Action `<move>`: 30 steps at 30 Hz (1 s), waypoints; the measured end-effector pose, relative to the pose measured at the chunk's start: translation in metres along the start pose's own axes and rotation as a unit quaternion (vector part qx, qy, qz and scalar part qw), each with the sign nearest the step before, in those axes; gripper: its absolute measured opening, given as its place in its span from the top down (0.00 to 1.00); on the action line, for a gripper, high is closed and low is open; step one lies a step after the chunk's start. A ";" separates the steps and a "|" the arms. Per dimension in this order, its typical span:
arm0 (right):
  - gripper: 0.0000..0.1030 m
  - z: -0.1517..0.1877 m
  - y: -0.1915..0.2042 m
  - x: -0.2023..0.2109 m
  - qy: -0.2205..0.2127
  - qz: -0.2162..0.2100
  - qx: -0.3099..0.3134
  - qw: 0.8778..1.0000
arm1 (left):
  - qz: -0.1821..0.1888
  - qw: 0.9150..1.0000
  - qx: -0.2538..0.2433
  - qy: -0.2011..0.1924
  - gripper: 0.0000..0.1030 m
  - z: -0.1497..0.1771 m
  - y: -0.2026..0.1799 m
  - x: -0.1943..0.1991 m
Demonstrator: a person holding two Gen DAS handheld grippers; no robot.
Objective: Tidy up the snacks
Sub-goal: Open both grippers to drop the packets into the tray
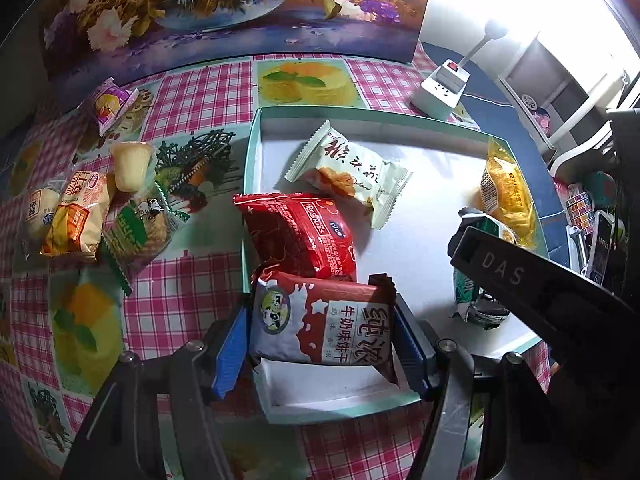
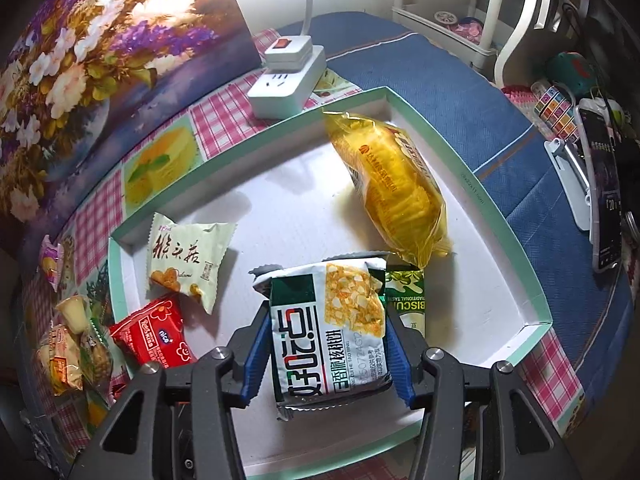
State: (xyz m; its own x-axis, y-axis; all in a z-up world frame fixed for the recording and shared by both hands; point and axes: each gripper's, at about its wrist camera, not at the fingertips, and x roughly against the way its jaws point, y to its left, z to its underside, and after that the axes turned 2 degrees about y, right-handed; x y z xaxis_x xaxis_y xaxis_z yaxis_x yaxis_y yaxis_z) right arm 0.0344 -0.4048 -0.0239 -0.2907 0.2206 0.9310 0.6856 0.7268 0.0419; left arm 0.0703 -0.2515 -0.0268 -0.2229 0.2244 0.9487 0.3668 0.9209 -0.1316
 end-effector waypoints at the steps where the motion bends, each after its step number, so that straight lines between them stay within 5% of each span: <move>1: 0.46 0.000 0.000 0.001 -0.001 0.001 0.000 1.000 | 0.001 1.000 0.000 0.001 0.35 0.000 0.000 0.000; 14: 0.46 -0.003 -0.001 0.007 -0.011 0.001 0.001 1.000 | 0.013 1.000 0.000 0.010 0.29 0.000 0.001 -0.002; 30: 0.45 -0.004 0.002 0.021 -0.031 -0.006 0.005 0.999 | 0.022 0.999 0.040 -0.027 0.28 -0.004 0.022 0.022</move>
State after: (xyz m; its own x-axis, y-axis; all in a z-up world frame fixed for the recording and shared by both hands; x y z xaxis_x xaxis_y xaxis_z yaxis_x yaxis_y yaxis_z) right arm 0.0325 -0.4020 -0.0031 -0.3393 0.2517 0.9064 0.6759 0.7353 0.0488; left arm 0.0769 -0.2273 -0.0073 -0.2569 0.2800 0.9250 0.3049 0.9317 -0.1974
